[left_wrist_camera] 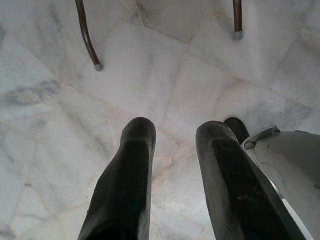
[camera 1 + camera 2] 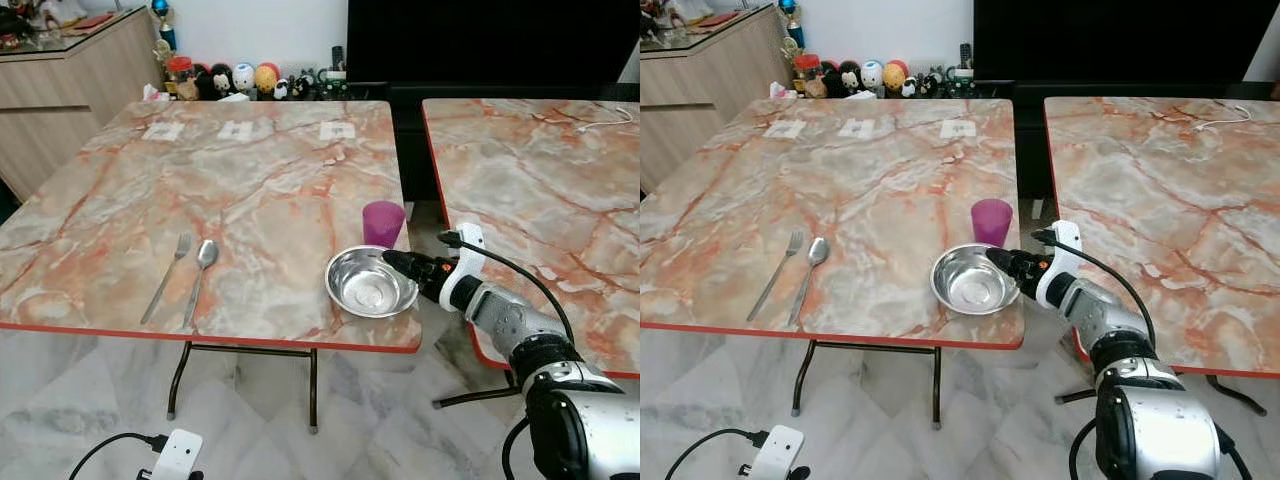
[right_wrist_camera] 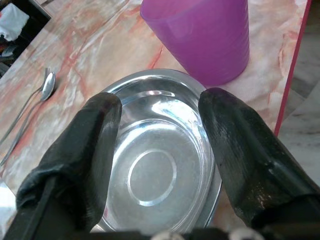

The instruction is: Setting the table

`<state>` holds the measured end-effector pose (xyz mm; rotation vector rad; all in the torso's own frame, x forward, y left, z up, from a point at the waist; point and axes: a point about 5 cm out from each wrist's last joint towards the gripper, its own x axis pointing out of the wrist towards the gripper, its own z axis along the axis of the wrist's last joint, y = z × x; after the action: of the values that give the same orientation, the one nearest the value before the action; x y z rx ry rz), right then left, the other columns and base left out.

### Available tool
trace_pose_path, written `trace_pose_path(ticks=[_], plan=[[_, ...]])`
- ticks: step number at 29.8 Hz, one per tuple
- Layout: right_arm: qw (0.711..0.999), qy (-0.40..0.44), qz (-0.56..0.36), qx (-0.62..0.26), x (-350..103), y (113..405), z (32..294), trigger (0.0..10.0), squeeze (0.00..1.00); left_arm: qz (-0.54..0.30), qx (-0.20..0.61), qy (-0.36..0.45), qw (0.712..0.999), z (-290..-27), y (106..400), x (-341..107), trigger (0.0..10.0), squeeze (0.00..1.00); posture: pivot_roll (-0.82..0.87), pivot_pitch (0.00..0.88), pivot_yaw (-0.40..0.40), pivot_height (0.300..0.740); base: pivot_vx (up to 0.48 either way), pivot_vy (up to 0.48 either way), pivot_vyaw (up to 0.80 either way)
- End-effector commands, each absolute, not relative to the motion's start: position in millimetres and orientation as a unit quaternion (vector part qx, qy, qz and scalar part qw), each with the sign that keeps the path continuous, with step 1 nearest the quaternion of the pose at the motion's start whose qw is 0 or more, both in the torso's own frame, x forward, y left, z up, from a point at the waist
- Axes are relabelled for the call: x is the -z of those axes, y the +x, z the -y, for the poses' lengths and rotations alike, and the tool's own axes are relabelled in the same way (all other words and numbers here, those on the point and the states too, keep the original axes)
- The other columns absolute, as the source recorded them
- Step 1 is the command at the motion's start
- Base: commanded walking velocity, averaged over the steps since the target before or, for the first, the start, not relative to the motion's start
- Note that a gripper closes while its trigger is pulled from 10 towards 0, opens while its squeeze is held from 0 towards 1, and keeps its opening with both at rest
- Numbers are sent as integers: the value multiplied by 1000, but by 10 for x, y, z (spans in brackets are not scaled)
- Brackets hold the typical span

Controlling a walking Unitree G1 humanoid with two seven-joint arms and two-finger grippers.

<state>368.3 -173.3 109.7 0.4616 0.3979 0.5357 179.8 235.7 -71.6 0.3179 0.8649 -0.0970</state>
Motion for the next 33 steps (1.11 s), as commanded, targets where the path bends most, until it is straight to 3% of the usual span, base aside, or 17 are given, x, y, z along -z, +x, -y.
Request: trace_pose_path(ticks=[1,16,33], plan=[[921,214,-198,-260,-1109,3694,1743,10000,0,-423,49,153,892,-2357,1769,732,10000,0,16,0,14,740,0,0,0],[910,224,-180,-297,-1161,3693,1717,10000,0,-421,56,155,892,-2328,1784,731,10000,0,17,0,13,740,0,0,0],[918,146,-225,-293,-1095,3664,1809,10000,0,-424,62,151,891,-2300,1785,740,10000,0,12,0,11,740,0,0,0]])
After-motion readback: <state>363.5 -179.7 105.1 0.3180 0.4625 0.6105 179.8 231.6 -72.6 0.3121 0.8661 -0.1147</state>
